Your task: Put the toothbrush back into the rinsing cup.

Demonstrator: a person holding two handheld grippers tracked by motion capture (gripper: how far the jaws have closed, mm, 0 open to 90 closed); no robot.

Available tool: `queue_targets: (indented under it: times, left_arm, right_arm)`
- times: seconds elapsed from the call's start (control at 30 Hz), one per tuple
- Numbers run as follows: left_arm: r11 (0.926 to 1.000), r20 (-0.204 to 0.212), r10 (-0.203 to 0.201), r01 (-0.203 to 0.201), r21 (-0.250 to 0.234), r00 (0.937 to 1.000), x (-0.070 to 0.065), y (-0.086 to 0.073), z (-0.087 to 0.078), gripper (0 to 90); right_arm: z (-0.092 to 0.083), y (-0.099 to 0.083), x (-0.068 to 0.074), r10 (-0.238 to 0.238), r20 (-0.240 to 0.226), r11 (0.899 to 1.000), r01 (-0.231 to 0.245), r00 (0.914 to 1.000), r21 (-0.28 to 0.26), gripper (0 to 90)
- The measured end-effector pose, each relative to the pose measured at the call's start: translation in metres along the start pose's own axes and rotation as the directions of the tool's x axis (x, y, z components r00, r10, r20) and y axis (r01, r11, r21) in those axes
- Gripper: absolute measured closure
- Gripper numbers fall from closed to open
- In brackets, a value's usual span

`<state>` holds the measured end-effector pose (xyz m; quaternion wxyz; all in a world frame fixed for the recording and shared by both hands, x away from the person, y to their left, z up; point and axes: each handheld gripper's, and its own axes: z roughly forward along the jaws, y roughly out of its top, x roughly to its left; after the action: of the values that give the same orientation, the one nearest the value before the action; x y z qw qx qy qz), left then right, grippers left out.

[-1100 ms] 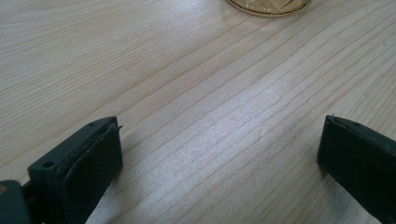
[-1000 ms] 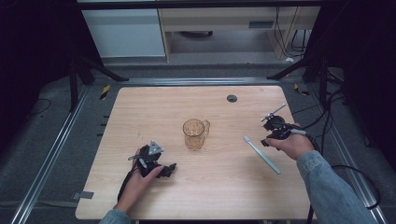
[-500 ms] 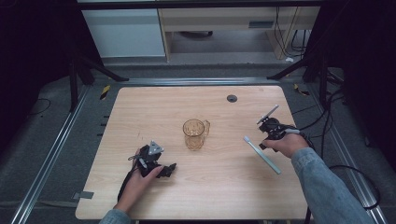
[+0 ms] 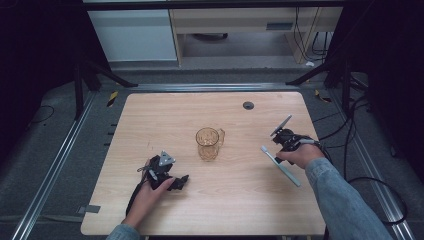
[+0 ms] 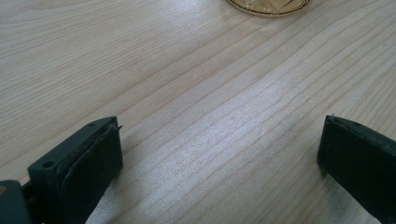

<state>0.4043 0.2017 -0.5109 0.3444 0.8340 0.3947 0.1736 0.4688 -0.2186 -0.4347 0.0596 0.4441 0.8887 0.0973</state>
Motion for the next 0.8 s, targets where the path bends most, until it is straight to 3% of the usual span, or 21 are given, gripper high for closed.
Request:
queue_targets:
  times: [0.8]
  left_arm:
    - [1.0,0.001,0.0,0.0,-0.001,1.0,0.0,0.0,0.0,0.0]
  right_arm:
    - [0.021,0.009,0.0,-0.012,0.0,0.998,0.012,0.9999,0.06,72.2]
